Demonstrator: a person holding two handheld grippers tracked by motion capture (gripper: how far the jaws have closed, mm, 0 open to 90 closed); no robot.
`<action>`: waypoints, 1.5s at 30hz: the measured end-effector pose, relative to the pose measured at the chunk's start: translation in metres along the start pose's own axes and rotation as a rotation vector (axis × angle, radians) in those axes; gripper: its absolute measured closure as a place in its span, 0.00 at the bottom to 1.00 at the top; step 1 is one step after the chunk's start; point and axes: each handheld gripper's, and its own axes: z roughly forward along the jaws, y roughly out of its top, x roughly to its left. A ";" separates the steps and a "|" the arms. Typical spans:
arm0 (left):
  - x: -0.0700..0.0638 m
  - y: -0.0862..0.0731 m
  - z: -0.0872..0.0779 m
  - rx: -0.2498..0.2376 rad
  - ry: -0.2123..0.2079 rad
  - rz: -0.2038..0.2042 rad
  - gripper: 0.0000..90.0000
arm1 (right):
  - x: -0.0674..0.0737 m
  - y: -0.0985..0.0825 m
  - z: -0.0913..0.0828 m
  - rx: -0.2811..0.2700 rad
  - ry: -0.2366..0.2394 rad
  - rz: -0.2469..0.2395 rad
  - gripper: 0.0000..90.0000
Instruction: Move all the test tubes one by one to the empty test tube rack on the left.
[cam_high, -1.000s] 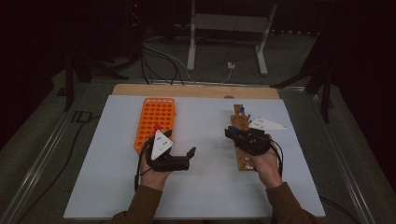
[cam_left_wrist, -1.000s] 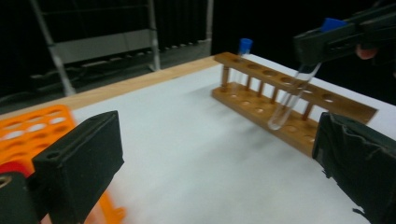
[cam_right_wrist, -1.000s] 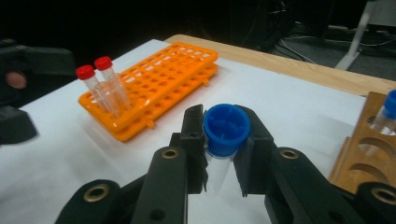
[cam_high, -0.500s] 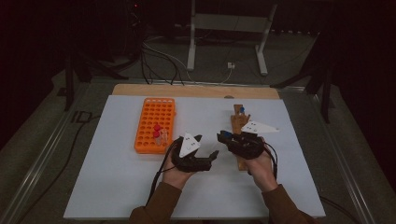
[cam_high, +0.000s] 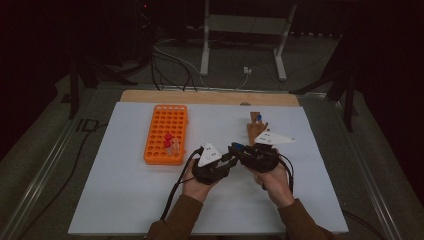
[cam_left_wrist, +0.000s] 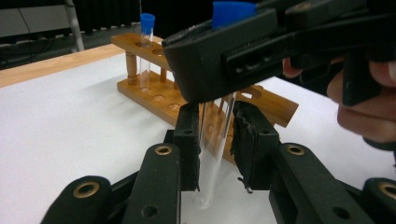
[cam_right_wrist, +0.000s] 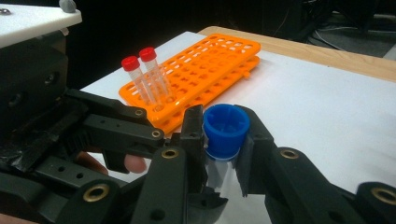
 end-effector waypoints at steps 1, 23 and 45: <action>0.001 0.000 0.000 -0.008 -0.003 -0.011 0.80 | 0.000 0.000 0.000 0.001 0.002 0.003 0.84; 0.017 -0.004 -0.021 -0.004 0.078 -0.012 0.86 | -0.011 0.007 -0.018 -0.111 -0.058 0.032 0.18; 0.053 -0.010 -0.110 -0.071 0.215 -0.010 0.86 | -0.018 0.003 -0.025 -0.107 -0.163 -0.026 0.00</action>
